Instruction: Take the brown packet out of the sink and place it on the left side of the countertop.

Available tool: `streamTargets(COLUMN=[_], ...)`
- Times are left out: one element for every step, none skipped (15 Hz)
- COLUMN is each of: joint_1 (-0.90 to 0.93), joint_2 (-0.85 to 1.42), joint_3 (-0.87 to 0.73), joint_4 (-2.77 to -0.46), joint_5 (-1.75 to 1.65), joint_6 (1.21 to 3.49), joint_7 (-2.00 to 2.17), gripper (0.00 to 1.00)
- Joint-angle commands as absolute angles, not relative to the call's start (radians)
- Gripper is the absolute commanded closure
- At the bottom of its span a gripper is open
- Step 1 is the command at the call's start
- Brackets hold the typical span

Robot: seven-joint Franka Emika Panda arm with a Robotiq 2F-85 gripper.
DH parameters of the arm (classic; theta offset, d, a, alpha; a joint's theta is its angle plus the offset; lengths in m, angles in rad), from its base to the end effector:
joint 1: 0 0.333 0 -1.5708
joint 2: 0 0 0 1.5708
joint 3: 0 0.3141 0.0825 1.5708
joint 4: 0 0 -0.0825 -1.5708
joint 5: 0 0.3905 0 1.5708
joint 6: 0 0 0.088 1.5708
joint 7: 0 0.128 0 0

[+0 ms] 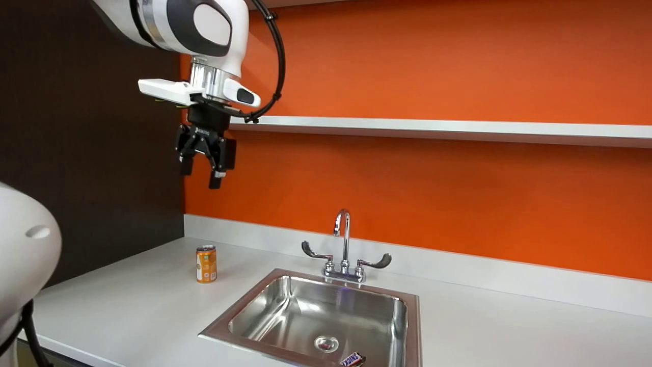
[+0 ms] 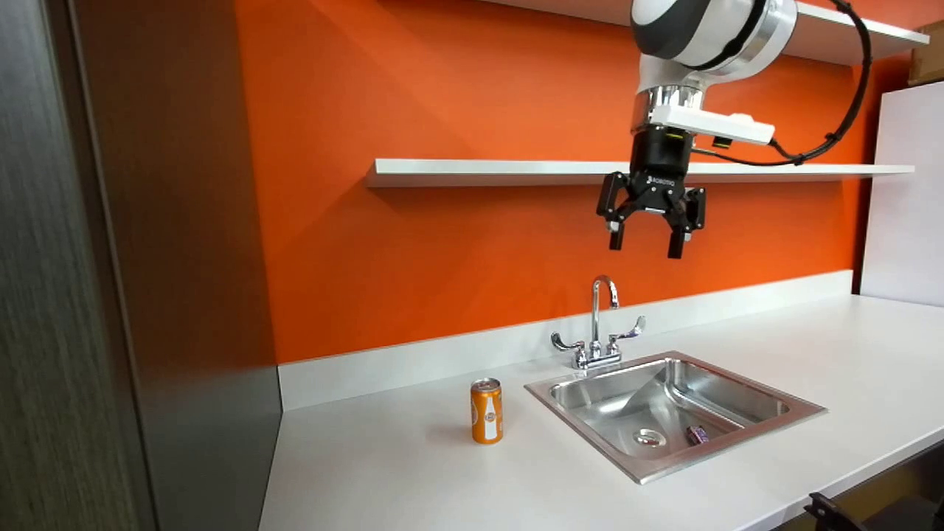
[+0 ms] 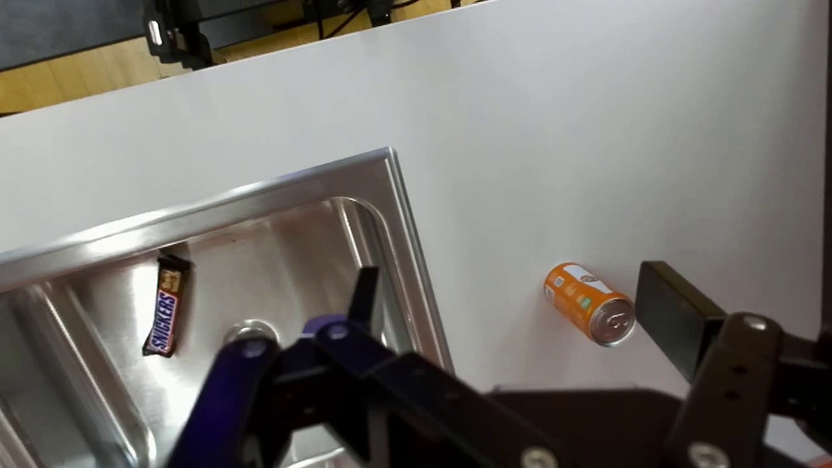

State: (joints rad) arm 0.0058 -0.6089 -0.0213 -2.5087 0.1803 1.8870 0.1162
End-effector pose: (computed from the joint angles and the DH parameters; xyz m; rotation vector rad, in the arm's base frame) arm 0.3712 0.0110 0.4622 -2.9465 0.2735 0.0338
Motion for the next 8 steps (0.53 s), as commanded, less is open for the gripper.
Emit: streamTargets(joint_1=[-0.065, -0.081, -0.094, -0.107, -0.116, -0.124, -0.131, -0.138], joint_2=[-0.636, -0.637, -0.636, -0.632, -0.623, -0.614, -0.602, -0.591], joint_3=[-0.032, -0.040, -0.046, -0.054, -0.067, -0.077, -0.091, -0.101], joint_4=[-2.545, -2.551, -2.553, -2.558, -2.558, -2.560, -2.562, -2.566], joint_5=[0.134, 0.120, 0.108, 0.095, 0.087, 0.081, 0.076, 0.069], joint_6=[1.899, 1.899, 1.897, 1.903, 1.907, 1.914, 1.928, 1.942], joint_7=[0.136, 0.134, 0.133, 0.127, 0.114, 0.109, 0.095, 0.090], gripper=[0.00, 0.00, 0.00, 0.00, 0.00, 0.00, 0.00, 0.00])
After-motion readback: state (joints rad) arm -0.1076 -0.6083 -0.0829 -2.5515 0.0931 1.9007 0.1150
